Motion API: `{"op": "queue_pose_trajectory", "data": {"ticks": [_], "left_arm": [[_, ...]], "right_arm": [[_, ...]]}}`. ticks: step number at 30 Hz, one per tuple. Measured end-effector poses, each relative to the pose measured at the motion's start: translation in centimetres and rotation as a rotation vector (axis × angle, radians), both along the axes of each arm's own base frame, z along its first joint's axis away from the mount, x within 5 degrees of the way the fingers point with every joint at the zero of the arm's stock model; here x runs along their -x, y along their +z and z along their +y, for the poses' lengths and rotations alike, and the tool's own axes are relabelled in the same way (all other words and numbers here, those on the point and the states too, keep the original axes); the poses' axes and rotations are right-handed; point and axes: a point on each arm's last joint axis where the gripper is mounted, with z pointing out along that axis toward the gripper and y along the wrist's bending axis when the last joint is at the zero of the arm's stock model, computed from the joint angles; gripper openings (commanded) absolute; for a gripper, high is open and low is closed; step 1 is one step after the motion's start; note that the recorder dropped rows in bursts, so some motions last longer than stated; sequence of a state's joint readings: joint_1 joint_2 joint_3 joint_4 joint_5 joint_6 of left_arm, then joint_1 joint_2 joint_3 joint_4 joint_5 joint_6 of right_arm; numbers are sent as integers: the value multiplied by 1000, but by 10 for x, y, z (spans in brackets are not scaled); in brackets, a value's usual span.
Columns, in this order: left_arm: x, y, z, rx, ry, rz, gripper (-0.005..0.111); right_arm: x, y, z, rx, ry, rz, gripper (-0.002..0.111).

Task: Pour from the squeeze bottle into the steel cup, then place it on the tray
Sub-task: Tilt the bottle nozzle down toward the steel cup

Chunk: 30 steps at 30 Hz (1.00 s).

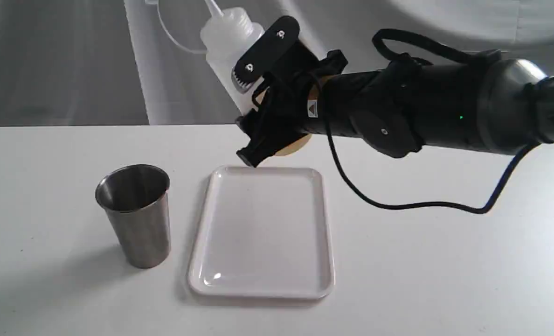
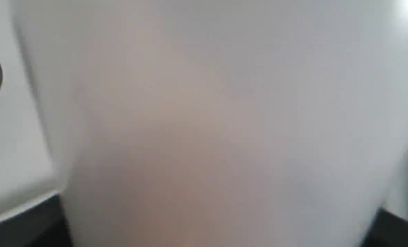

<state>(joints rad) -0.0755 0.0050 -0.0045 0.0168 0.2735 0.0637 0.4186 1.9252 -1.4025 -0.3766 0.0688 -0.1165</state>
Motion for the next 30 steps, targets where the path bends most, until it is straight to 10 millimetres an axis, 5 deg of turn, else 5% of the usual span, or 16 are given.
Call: {"op": "queue_pose_trajectory", "data": {"ticks": [5,19,30], "left_arm": [[0,0,0,0,0,0,8],[0,0,0,0,0,0,8],[0,0,0,0,0,0,8]], "right_arm": [[-10,-5,-4,139,-38,73,0],[-18,9,-11,475,-65,-65,0],[-11,17,18,549,72,-213,0]]}}
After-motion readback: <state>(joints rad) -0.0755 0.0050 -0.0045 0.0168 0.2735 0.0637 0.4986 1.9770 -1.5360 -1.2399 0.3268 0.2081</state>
